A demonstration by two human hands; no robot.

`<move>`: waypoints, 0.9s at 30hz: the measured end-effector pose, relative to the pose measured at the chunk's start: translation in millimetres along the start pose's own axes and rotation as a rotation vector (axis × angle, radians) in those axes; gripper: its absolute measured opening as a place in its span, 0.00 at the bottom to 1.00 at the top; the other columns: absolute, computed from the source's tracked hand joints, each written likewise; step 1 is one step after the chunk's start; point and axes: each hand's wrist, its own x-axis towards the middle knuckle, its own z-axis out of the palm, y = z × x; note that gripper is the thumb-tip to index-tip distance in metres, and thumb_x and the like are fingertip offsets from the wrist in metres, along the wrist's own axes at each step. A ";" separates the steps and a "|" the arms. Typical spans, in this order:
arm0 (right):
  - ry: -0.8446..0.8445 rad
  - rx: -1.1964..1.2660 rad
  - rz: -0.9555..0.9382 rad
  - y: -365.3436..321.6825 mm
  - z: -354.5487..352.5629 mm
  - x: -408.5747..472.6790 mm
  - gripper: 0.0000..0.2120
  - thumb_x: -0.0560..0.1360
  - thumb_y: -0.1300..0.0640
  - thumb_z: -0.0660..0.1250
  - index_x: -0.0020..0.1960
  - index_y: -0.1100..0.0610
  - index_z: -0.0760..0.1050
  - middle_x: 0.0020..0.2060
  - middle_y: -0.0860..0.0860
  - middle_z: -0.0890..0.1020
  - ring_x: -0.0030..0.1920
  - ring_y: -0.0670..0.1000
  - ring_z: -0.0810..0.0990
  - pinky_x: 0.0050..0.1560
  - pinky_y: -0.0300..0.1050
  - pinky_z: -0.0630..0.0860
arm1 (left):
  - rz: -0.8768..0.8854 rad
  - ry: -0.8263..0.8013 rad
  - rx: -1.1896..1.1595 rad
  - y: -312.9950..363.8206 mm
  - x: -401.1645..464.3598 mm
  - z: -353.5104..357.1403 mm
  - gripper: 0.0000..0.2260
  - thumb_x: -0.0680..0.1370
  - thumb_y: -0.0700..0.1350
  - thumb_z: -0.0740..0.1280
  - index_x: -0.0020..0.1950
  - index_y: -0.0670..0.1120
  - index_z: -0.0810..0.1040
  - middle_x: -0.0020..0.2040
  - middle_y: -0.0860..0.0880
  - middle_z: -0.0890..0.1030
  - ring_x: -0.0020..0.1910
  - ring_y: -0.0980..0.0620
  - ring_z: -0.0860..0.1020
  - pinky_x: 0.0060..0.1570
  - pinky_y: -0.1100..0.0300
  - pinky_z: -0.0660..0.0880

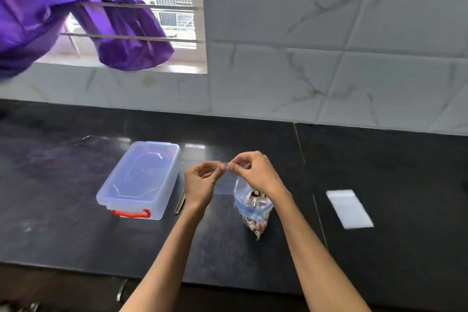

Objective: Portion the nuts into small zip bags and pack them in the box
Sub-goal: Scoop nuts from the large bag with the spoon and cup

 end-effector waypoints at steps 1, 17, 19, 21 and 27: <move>0.090 0.058 0.008 -0.1 5.5 0.4 0.06 0.74 0.53 0.70 0.48 0.54 0.83 0.41 0.46 0.83 0.39 0.39 0.77 0.37 0.28 0.71 | 0.028 0.085 0.040 -0.1 0.7 0.3 0.13 0.70 0.44 0.76 0.52 0.43 0.79 0.44 0.52 0.82 0.43 0.58 0.80 0.46 0.62 0.74; 0.158 0.592 0.146 14.4 50.6 -9.5 0.08 0.80 0.57 0.62 0.51 0.51 0.80 0.42 0.46 0.83 0.41 0.43 0.79 0.43 0.35 0.77 | -0.049 0.006 -0.091 4.7 3.9 8.5 0.09 0.76 0.40 0.70 0.38 0.52 0.82 0.32 0.56 0.84 0.36 0.58 0.81 0.39 0.66 0.78; 0.148 0.585 0.167 16.9 45.4 -8.6 0.07 0.80 0.57 0.62 0.47 0.51 0.79 0.39 0.46 0.83 0.37 0.42 0.79 0.39 0.34 0.77 | -0.067 -0.024 -0.065 2.0 4.8 9.7 0.09 0.77 0.39 0.68 0.39 0.50 0.82 0.34 0.52 0.84 0.38 0.54 0.81 0.39 0.64 0.78; 0.150 0.586 0.195 19.8 42.3 -7.4 0.06 0.78 0.57 0.65 0.44 0.52 0.79 0.38 0.48 0.83 0.34 0.42 0.80 0.39 0.37 0.78 | -0.090 -0.072 -0.051 1.0 4.5 11.1 0.07 0.77 0.40 0.68 0.42 0.47 0.83 0.36 0.50 0.84 0.39 0.52 0.80 0.40 0.64 0.78; 0.146 0.652 0.234 24.1 38.1 -7.3 0.03 0.76 0.58 0.68 0.44 0.56 0.78 0.37 0.52 0.83 0.33 0.43 0.82 0.36 0.35 0.78 | -0.134 -0.136 -0.051 -2.9 5.6 13.4 0.07 0.78 0.39 0.67 0.42 0.46 0.82 0.38 0.46 0.83 0.39 0.52 0.78 0.41 0.62 0.76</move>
